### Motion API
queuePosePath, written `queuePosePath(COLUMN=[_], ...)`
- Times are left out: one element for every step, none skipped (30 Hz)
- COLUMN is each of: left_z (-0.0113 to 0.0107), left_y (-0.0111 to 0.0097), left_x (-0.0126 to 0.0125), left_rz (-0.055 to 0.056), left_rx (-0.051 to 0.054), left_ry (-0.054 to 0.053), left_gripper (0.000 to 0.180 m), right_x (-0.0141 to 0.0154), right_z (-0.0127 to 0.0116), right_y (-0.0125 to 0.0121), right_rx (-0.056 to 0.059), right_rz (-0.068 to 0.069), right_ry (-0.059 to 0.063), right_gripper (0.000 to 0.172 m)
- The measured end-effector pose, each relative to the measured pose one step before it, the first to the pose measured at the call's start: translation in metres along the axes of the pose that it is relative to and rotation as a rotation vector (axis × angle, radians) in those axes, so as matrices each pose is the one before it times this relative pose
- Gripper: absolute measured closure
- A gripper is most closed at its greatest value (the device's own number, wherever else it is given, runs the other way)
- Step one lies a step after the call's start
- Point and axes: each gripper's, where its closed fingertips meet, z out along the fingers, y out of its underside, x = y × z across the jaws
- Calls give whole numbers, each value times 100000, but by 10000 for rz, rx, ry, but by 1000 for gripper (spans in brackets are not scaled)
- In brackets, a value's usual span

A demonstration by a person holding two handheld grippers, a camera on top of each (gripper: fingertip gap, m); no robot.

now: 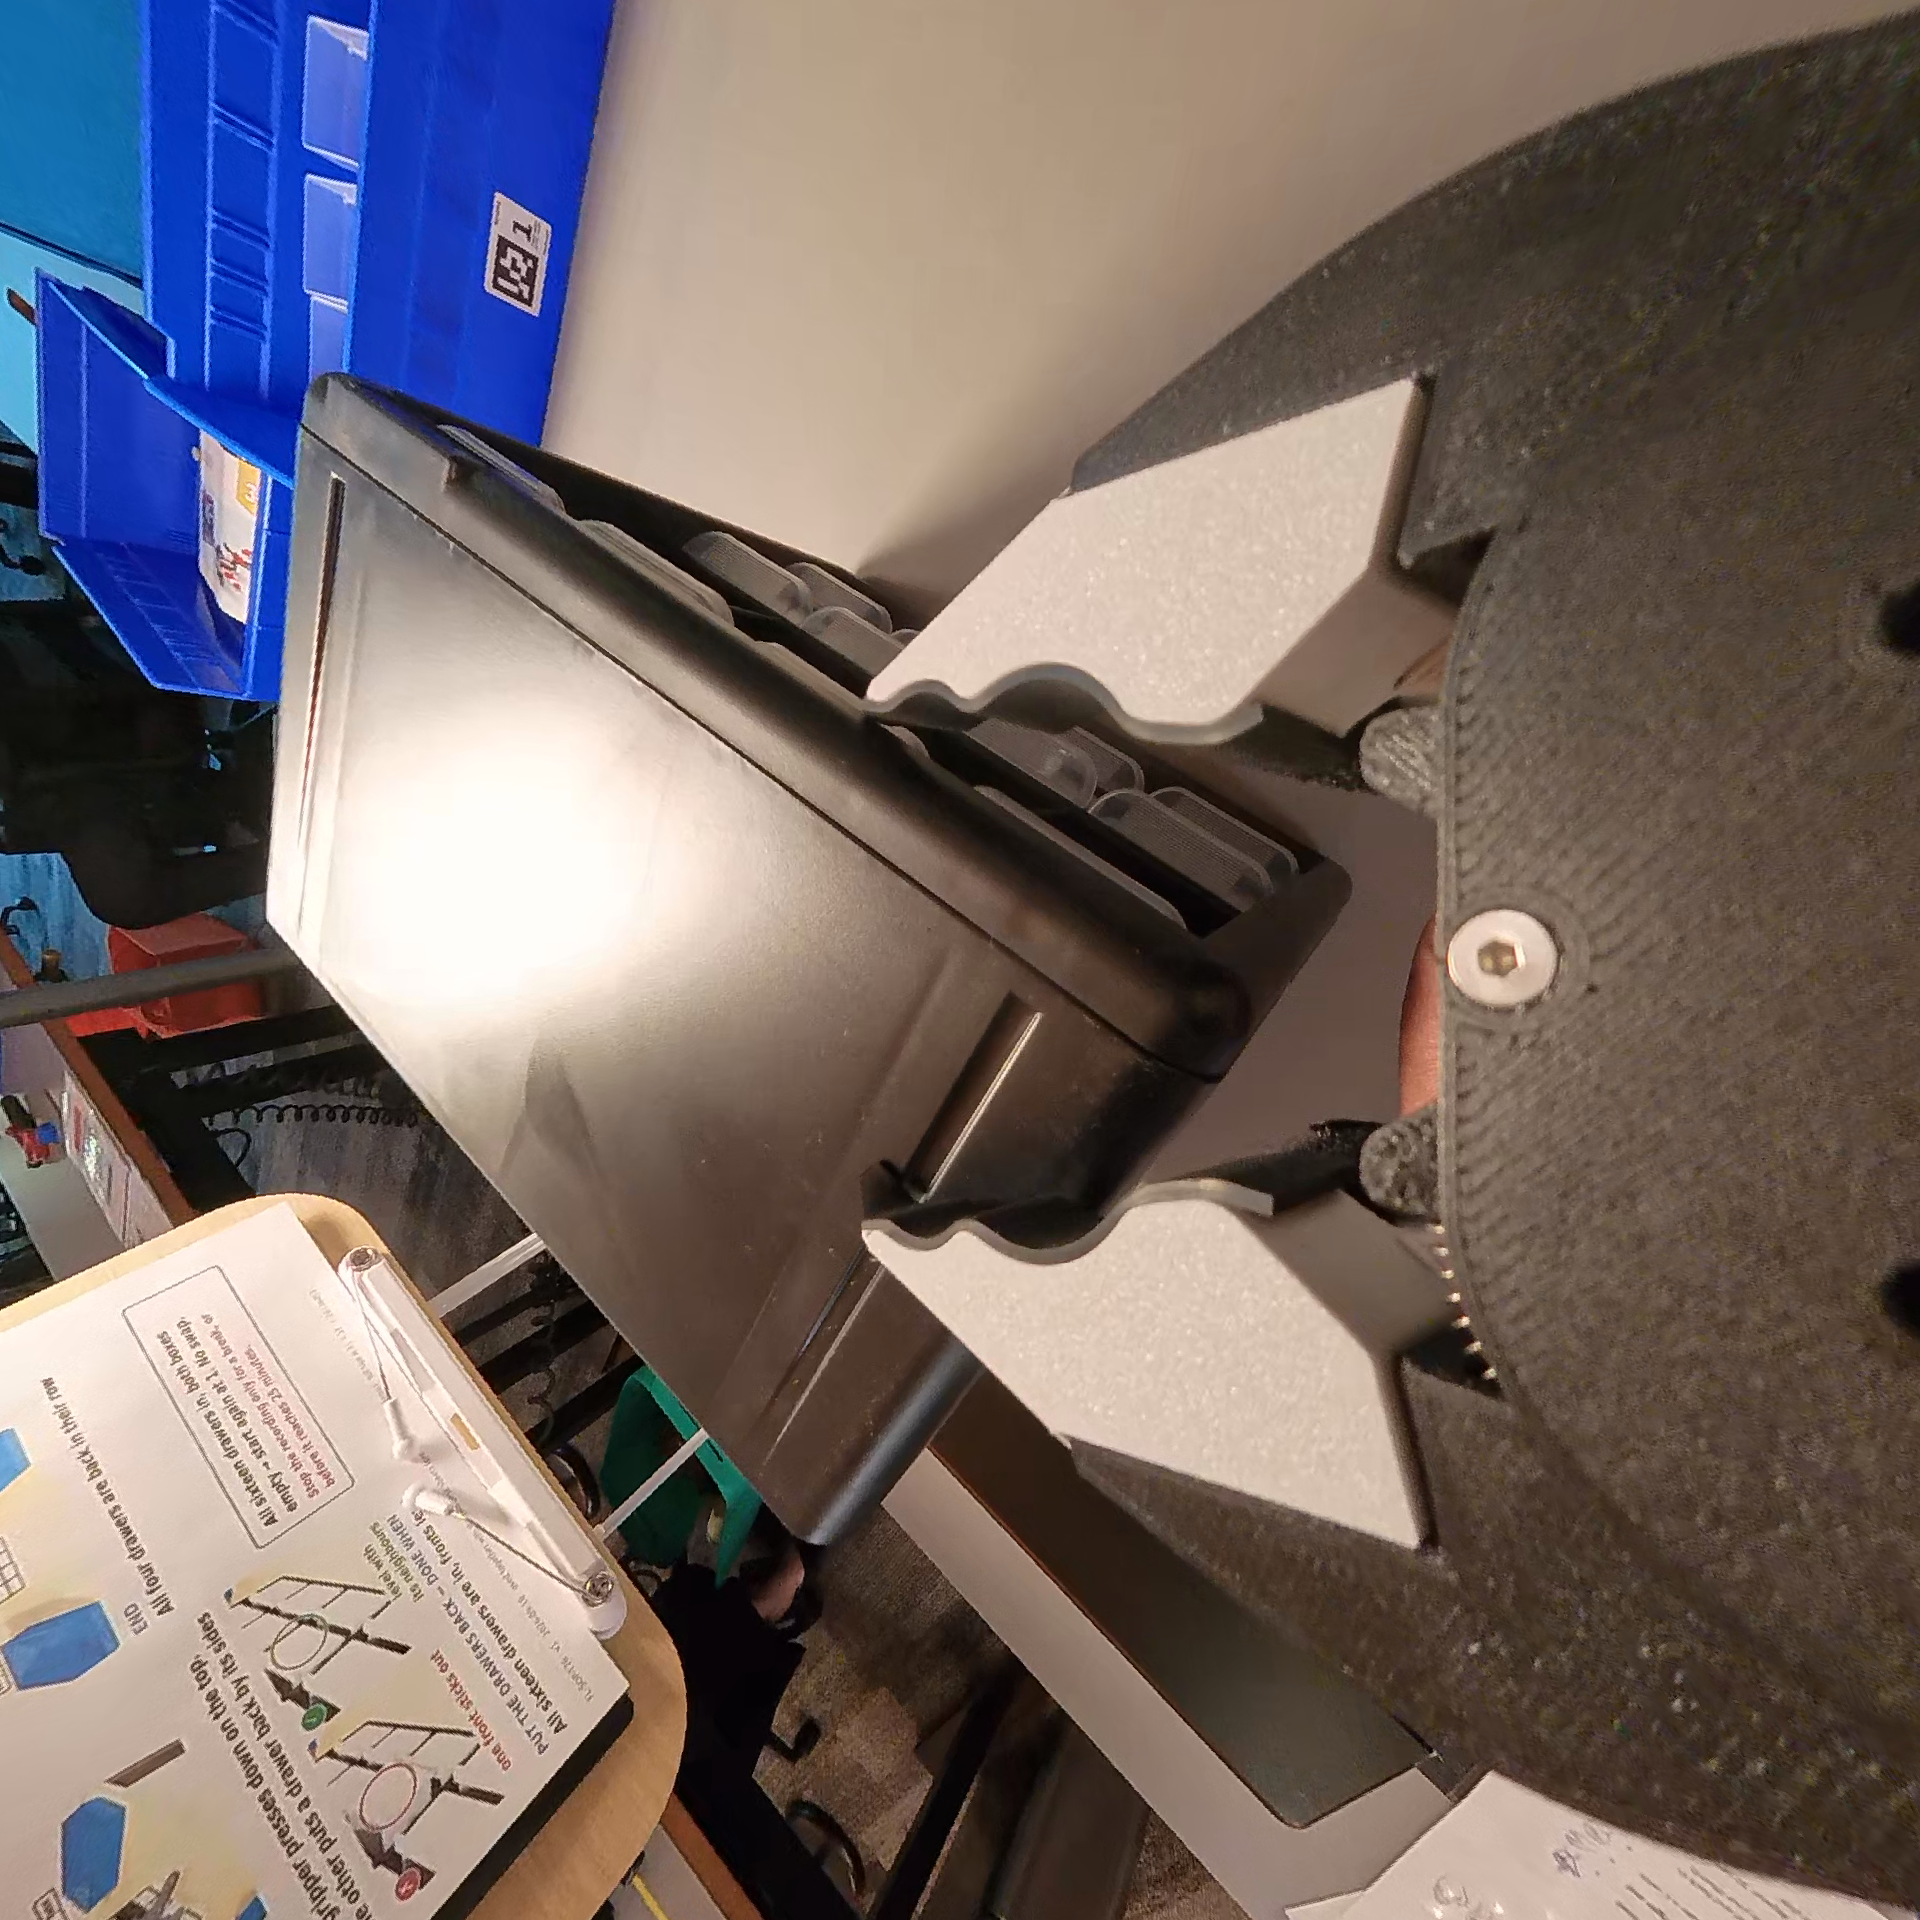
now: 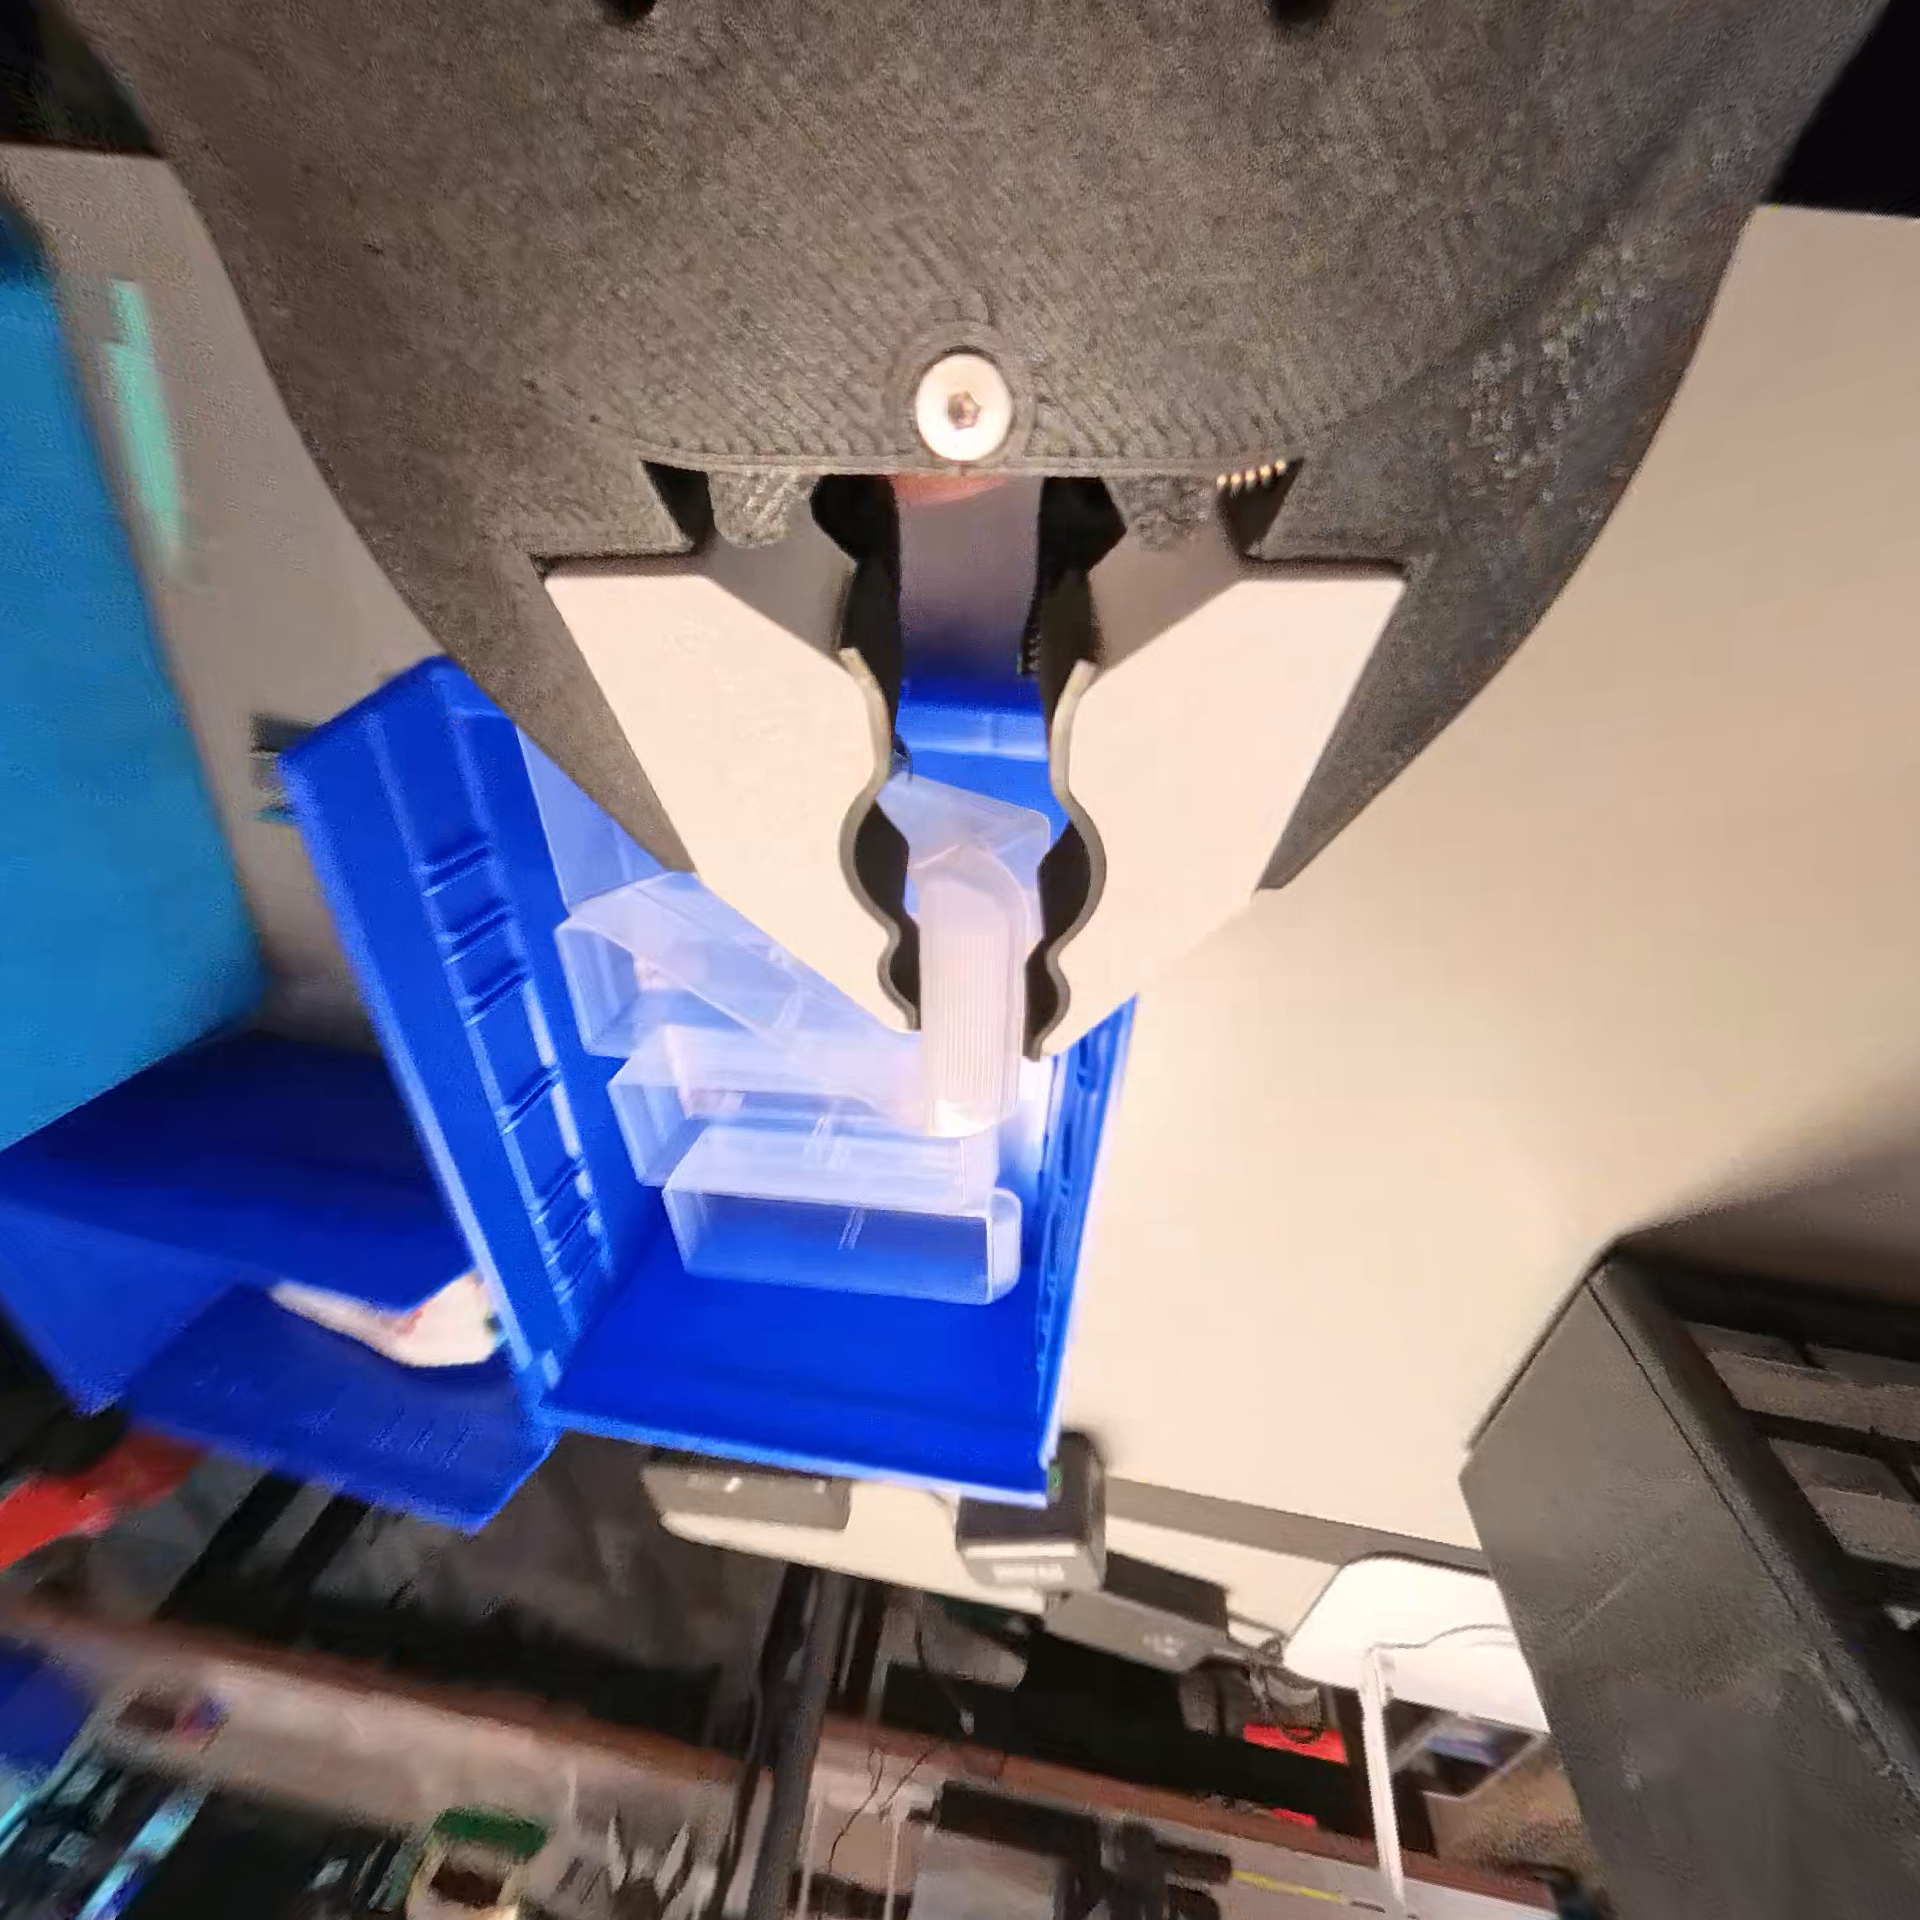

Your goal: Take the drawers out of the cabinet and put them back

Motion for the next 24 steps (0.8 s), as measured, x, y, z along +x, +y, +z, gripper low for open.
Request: queuePosePath(left_z=[-1, 12, -2, 6, -3, -2, -1, 7, -3, 1, -3, 0, 4, -1, -5, 1, 6, -7, -13, -27, -91, -226, -452, -715], left_y=[3, 8, 4, 2, 7, 5, 1, 0, 6, 16, 5, -1, 10, 2, 15, -1, 6, 0, -1, -25, -64, -195, -501, -865], left_x=[2, 1, 2, -4, -3, 0, 7, -3, 4, 4, -6, 6, 0, -2, 5, 5, 5, 4, 17, 16, 35, 101, 173, 205], left_rz=[2, 2, 1, 3, 5, 6, 5, 3, 5, 6, 5, 3, 1, 3, 2, -3, -6, -9, -15, -23, -50, -105, -139, -126], left_rx=[-4, -4, -4, -6, -6, -5, -2, -3, -6, -7, -4, -1, -1, -2, -2, 1, 2, 3, 6, 9, 6, 47, 178, 357], left_ry=[-5, -5, -5, -7, -6, -3, 0, 1, -1, -2, -2, -1, -1, 1, 2, 2, -1, -3, 1, 14, 39, 72, 78, 26], left_gripper=[89, 88, 88, 88, 88, 88, 88, 88, 88, 88, 88, 88, 88, 88, 88, 88, 88, 88, 88, 89, 91, 95, 98, 99], right_x=[98, 229, 385, 205, -150, -34, 32, -48, -172, -86, 21, 70, -80, -114, 48, 95, 139, -46, -335, -417, -365, -368, -335, -317], right_z=[626, 628, 679, 665, 651, 658, 663, 579, 531, 466, 329, 102, -98, -234, -352, -443, -563, -677, -796, -835, -826, -772, -648, -481], right_y=[569, 583, 861, 558, 380, 539, 659, 466, 492, 632, 532, 211, -3, -138, -214, -239, -293, -449, -527, -552, -503, -406, -281, -139], right_rx=[-16, -103, -353, -178, -57, -175, -262, -166, -212, -330, -281, -71, 82, 173, 228, 268, 313, 447, 537, 569, 550, 493, 411, 346], right_rz=[297, 77, -22, -137, -135, 0, 44, 7, -103, -61, -59, -15, 98, 240, 321, 299, 268, 242, 231, 238, 228, 172, 107, 61], right_ry=[-313, -83, 90, 73, -91, -44, -11, -26, -89, -36, 15, 29, -115, -196, -146, -130, -84, -141, -256, -242, -160, -123, -61, -23], right_gripper=[152, 152, 152, 152, 152, 152, 151, 152, 152, 152, 149, 143, 138, 134, 130, 126, 124, 121, 120, 120, 120, 120, 120, 120])
